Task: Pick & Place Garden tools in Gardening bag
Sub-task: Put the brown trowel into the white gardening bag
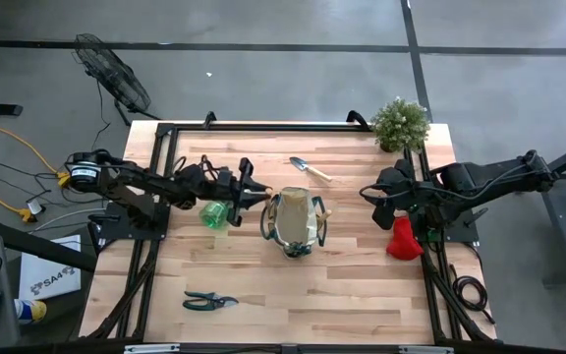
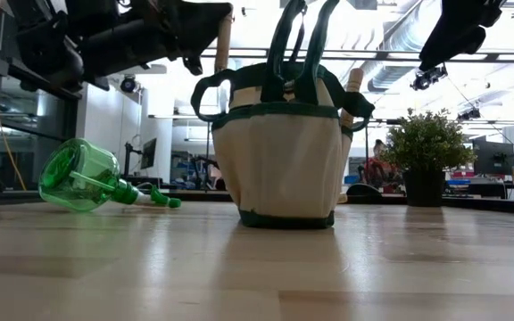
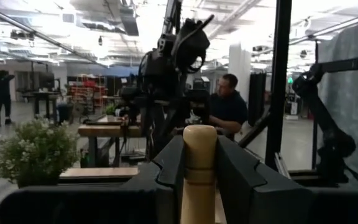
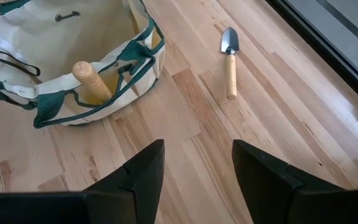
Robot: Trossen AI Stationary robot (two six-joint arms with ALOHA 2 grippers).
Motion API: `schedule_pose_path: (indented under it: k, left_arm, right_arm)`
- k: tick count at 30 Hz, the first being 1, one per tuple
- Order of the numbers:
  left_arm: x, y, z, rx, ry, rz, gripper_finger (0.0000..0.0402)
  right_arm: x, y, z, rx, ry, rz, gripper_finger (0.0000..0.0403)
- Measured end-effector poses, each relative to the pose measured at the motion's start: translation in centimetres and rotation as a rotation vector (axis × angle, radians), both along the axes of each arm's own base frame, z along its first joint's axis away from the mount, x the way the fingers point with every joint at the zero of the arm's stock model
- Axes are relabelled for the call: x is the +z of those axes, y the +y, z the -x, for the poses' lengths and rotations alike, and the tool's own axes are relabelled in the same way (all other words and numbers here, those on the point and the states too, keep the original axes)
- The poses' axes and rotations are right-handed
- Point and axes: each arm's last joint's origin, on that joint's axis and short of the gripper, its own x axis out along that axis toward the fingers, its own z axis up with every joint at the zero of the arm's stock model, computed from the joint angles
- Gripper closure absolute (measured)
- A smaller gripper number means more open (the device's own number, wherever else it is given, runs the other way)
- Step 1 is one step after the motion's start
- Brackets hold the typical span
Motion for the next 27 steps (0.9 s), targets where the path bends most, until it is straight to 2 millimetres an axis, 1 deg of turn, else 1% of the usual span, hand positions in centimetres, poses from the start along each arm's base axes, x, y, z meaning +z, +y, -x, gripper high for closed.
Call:
schedule_pose_path:
  k: [18, 27]
  left_arm:
    - [-0.35, 0.02, -0.11, 0.022, 0.028, -0.061, 0.0341]
    - [-0.42, 0.01, -0.13, 0.019, 0.035, -0.065, 0.0341]
  right_arm:
    - [0.00, 0.01, 0.00, 0.002, 0.001, -0.003, 0.0222]
    - [0.00, 0.01, 0.00, 0.002, 0.001, -0.003, 0.0222]
